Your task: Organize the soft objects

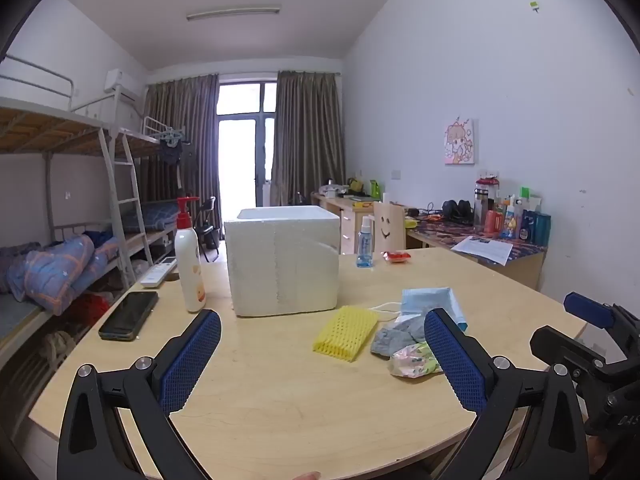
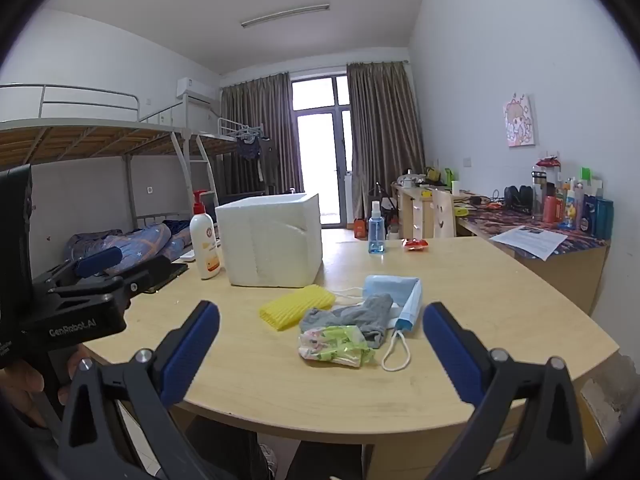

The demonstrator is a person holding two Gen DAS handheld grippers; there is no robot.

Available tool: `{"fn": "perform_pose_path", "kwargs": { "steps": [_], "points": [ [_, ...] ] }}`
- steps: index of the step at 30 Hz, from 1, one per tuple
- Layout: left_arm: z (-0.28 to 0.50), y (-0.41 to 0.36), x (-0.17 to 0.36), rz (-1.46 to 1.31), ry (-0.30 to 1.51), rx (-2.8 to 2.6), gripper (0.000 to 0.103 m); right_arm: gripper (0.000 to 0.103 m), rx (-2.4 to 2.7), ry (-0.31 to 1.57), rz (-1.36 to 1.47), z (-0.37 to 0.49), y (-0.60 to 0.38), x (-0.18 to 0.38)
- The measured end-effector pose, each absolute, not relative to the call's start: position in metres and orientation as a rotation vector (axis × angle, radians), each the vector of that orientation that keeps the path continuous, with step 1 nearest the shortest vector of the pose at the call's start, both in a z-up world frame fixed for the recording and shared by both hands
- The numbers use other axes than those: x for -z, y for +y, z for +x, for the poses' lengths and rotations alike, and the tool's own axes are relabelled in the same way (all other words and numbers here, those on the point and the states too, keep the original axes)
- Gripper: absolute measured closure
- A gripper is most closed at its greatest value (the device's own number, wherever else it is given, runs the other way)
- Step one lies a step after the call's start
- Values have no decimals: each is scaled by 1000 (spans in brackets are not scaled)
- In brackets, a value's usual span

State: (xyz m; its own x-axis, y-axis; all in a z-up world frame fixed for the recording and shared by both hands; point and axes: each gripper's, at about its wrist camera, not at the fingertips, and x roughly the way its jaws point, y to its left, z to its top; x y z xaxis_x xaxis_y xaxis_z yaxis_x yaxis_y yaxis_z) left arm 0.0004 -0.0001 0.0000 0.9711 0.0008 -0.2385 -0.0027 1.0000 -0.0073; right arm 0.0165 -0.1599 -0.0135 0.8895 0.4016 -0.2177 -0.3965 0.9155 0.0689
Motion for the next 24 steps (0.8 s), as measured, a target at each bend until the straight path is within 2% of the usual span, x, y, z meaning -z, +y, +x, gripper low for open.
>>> {"fn": "perform_pose_path", "kwargs": {
  "steps": [24],
  "points": [
    [-1,3,3,-6,243,6,1,0,-397,221,17,18,-162,13]
  ]
}}
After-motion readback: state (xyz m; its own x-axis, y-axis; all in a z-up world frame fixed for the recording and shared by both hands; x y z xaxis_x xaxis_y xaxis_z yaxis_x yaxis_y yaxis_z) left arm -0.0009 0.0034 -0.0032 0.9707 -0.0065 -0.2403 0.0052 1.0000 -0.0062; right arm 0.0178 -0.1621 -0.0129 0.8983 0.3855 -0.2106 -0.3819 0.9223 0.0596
